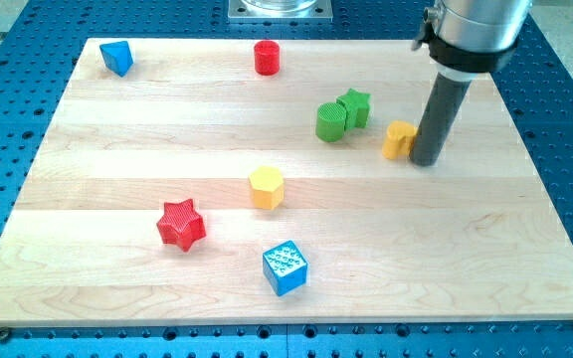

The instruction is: Place the yellow heart at the top right corner

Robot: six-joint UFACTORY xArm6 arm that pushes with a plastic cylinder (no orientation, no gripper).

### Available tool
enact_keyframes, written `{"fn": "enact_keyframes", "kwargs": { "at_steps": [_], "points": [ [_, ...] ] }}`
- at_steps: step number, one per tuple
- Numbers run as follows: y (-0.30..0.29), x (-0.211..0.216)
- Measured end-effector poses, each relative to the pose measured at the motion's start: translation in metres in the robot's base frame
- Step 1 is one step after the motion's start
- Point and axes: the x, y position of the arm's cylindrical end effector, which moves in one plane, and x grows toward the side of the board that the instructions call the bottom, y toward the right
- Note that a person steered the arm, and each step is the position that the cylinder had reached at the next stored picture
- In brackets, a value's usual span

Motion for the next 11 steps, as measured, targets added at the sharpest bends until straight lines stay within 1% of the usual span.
{"fn": "enact_keyframes", "kwargs": {
  "at_steps": [1, 2, 3, 4, 5, 6, 7, 8, 9, 10, 11],
  "points": [
    [0.005, -0.006],
    [0.005, 0.007],
    [0.004, 0.011],
    [-0.058, 0.034],
    [-0.04, -0.002],
    [-0.029, -0.061],
    [0.031, -0.082],
    [0.042, -0.059],
    [0.064, -0.076],
    [0.062, -0.118],
    [0.066, -0.149]
  ]
}}
